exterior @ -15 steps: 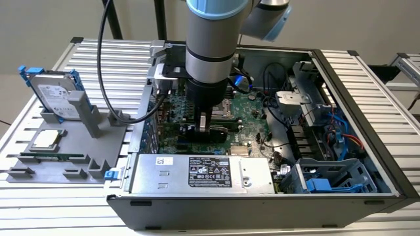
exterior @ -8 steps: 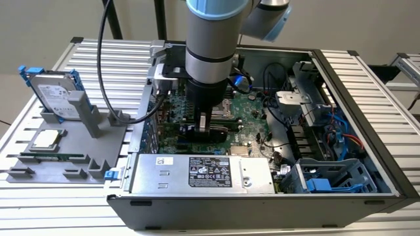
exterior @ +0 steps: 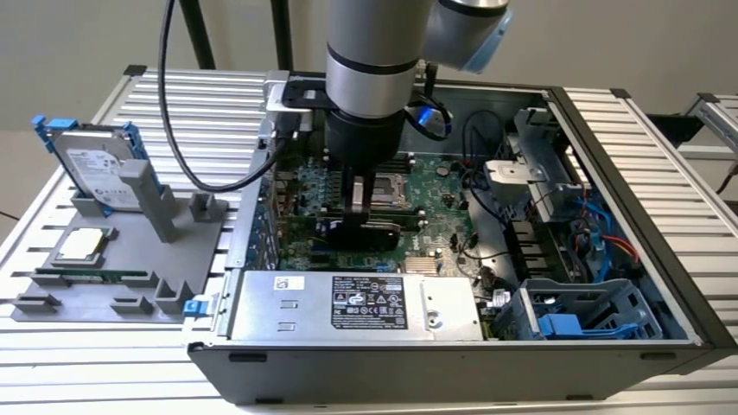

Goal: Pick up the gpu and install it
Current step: 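Insert the gpu into the slot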

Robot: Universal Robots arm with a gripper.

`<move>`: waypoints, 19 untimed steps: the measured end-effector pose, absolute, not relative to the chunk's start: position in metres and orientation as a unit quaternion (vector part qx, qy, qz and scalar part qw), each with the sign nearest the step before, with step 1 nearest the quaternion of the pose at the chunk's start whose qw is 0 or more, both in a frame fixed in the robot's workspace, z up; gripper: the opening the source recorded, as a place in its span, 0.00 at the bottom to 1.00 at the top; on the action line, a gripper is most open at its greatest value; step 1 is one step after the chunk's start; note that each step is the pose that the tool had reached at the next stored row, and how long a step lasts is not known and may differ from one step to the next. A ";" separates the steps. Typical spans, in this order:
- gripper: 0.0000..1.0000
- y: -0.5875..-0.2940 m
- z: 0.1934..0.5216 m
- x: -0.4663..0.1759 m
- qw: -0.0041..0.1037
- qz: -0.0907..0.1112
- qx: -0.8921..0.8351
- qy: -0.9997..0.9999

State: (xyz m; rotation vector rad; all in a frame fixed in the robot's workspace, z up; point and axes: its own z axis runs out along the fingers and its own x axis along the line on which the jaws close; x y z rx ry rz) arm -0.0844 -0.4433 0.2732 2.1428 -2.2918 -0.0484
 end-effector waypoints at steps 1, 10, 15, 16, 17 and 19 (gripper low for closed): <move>0.00 -0.443 0.273 -0.084 0.002 -0.015 0.683 -0.730; 0.00 -0.443 0.273 -0.084 0.002 -0.016 0.683 -0.730; 0.00 -0.443 0.273 -0.084 0.002 -0.016 0.683 -0.730; 0.00 -0.443 0.273 -0.084 0.002 -0.016 0.683 -0.730; 0.00 -0.443 0.273 -0.084 0.002 -0.016 0.683 -0.730; 0.00 -0.443 0.273 -0.084 0.002 -0.016 0.683 -0.730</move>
